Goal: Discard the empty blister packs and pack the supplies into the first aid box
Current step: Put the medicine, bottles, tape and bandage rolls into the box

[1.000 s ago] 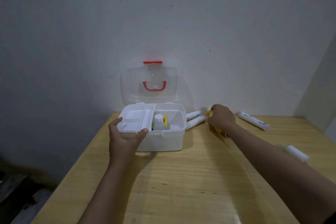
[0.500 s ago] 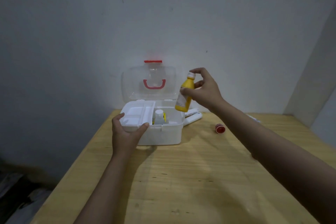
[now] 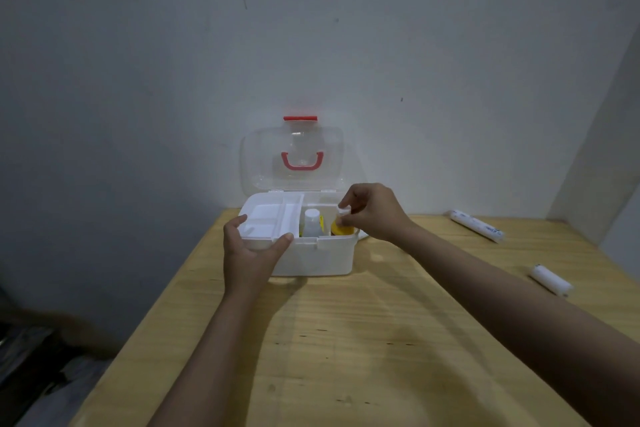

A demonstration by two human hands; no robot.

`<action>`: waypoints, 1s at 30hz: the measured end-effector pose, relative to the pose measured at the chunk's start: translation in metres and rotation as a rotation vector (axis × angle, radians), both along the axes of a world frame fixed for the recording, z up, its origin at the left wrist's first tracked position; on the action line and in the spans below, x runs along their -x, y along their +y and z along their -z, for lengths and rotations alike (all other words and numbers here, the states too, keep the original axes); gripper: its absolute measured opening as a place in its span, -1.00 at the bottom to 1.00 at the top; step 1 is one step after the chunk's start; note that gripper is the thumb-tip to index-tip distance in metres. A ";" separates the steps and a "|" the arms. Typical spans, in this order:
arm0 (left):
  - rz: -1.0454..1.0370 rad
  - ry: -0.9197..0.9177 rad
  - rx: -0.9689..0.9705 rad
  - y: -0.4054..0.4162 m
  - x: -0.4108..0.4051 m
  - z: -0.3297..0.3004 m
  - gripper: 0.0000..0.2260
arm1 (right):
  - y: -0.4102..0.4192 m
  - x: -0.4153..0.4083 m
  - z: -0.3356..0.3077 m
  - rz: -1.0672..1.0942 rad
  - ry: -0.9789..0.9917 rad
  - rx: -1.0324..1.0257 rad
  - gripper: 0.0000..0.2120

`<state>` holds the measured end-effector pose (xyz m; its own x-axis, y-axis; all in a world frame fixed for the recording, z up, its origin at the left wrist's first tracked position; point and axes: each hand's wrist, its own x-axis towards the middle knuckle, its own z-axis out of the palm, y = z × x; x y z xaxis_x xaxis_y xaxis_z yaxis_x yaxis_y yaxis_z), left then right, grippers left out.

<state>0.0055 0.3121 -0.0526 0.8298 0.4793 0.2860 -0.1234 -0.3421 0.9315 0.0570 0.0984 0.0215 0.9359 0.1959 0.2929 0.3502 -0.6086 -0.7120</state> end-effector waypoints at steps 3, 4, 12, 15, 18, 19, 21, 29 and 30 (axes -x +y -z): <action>0.005 -0.005 -0.003 0.001 0.000 0.000 -0.24 | -0.001 -0.001 0.003 -0.020 -0.011 0.004 -0.78; 0.003 -0.002 -0.003 0.002 0.000 0.001 -0.24 | -0.001 -0.001 0.003 -0.027 -0.013 0.007 -0.79; 0.001 -0.019 0.009 0.002 0.000 0.004 -0.26 | -0.044 -0.005 -0.001 -0.005 -0.045 -0.055 -0.82; -0.006 -0.013 0.016 0.002 -0.001 0.005 -0.25 | -0.067 -0.019 0.010 0.098 -0.049 -0.050 -0.86; 0.002 -0.016 0.020 0.000 -0.001 0.006 -0.25 | -0.074 -0.038 0.026 0.120 -0.002 0.096 -0.77; 0.005 -0.018 0.023 -0.001 -0.001 0.006 -0.25 | -0.073 -0.044 0.030 0.094 0.013 0.171 -0.74; 0.009 -0.023 0.029 -0.002 -0.001 0.006 -0.25 | -0.069 -0.059 0.037 0.018 0.071 0.298 -0.70; 0.019 -0.013 0.041 0.001 -0.002 0.007 -0.27 | -0.069 -0.108 0.050 -0.103 0.173 0.517 -0.69; 0.017 -0.016 0.039 0.000 -0.003 0.006 -0.27 | -0.071 -0.110 0.050 -0.102 0.183 0.516 -0.70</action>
